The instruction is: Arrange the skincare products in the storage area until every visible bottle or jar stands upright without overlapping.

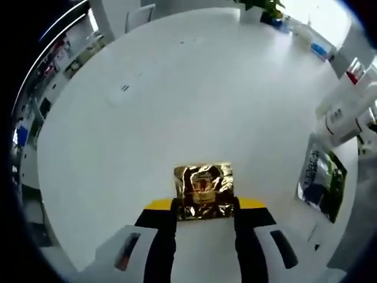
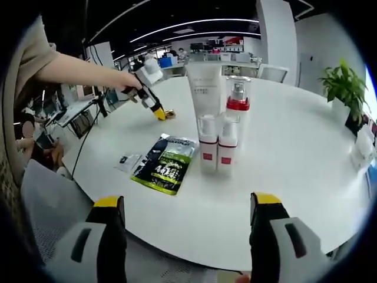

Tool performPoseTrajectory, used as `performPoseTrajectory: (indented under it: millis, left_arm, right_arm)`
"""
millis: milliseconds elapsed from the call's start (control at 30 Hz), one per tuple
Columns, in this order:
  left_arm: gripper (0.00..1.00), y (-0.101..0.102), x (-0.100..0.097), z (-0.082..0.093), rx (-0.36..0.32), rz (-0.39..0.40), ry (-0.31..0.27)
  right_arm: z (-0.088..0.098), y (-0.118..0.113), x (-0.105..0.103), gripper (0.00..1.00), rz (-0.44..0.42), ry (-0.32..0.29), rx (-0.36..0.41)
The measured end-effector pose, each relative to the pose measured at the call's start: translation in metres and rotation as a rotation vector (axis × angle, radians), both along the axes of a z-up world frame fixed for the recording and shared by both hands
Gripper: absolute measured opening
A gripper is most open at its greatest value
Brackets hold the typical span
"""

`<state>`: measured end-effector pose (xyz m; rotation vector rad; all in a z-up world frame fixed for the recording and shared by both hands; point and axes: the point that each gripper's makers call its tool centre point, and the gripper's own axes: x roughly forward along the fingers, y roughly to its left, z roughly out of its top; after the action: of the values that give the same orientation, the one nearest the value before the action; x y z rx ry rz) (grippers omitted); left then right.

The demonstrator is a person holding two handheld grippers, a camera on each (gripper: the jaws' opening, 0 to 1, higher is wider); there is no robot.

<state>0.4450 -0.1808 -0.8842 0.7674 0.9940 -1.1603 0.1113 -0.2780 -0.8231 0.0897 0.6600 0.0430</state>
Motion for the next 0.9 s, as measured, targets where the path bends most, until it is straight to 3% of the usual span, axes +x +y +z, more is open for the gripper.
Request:
performPoseTrajectory:
  millis: [633, 900]
  left_arm:
    - [0.36, 0.009, -0.014, 0.016, -0.052, 0.088, 0.005]
    - [0.36, 0.014, -0.038, 0.023, -0.097, 0.119, 0.026]
  right_arm:
    - [-0.001, 0.004, 0.001, 0.86, 0.004, -0.017, -0.007]
    - [0.0, 0.007, 0.001, 0.85, 0.019, -0.021, -0.011]
